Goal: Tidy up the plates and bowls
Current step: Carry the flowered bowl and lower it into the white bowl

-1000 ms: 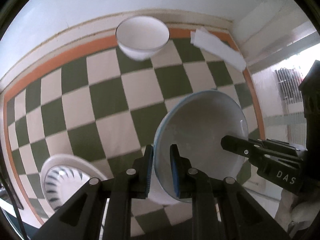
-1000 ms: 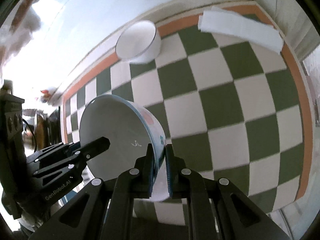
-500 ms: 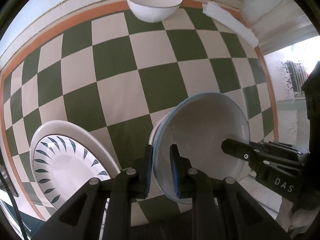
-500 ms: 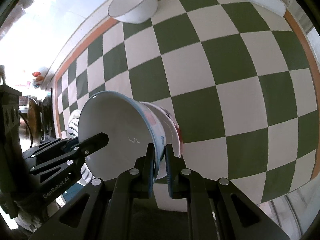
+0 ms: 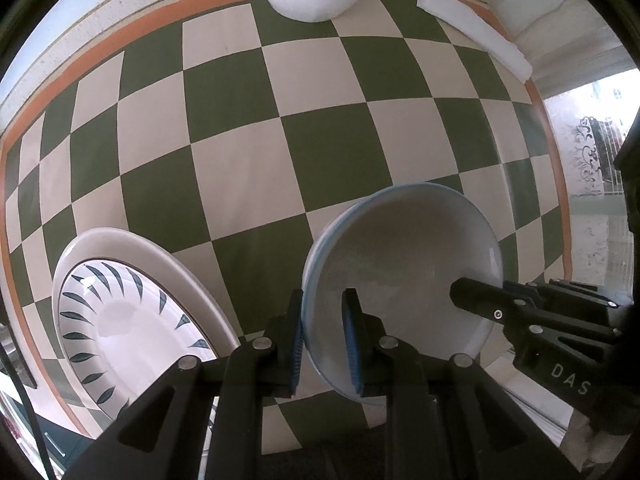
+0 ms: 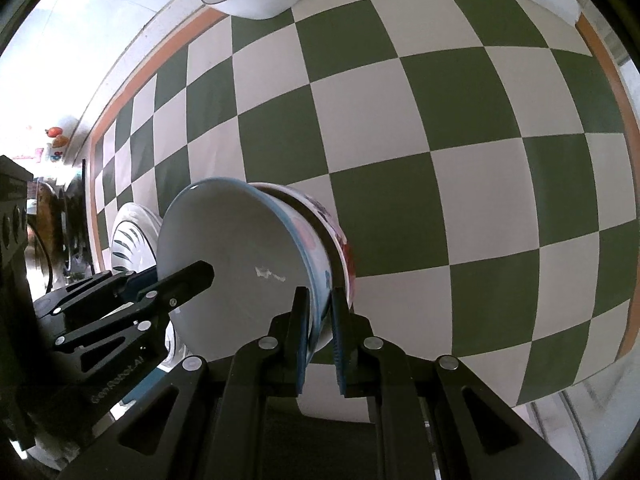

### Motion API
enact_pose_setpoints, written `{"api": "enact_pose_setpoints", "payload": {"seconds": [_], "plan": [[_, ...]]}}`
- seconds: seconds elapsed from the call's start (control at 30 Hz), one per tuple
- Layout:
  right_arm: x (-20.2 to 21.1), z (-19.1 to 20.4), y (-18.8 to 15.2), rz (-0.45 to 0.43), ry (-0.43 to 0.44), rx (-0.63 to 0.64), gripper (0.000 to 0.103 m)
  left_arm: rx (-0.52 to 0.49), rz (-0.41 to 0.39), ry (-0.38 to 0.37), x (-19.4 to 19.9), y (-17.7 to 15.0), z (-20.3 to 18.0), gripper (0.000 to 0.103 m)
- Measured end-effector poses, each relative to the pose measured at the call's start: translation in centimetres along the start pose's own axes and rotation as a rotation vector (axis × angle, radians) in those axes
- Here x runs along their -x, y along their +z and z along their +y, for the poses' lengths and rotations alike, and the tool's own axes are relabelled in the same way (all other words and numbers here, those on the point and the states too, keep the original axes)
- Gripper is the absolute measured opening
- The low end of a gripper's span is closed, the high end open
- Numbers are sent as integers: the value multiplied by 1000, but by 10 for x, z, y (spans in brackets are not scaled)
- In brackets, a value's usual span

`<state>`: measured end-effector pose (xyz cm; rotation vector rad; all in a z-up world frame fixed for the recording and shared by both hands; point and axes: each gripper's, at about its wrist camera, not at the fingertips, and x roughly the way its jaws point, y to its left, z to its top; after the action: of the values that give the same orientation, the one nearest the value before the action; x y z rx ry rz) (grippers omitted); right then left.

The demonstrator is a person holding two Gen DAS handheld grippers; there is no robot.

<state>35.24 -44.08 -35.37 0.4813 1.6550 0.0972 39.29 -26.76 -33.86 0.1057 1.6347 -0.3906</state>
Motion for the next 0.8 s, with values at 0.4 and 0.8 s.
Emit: {"api": "enact_pose_setpoints", "payload": {"seconds": [0.4, 0.8], "plan": [[4, 3, 5, 9, -34, 45, 15, 13, 2, -12, 4, -2, 4, 16], [44, 3, 27, -45, 18, 65, 15, 29, -98, -27, 59, 24, 15, 17]]}}
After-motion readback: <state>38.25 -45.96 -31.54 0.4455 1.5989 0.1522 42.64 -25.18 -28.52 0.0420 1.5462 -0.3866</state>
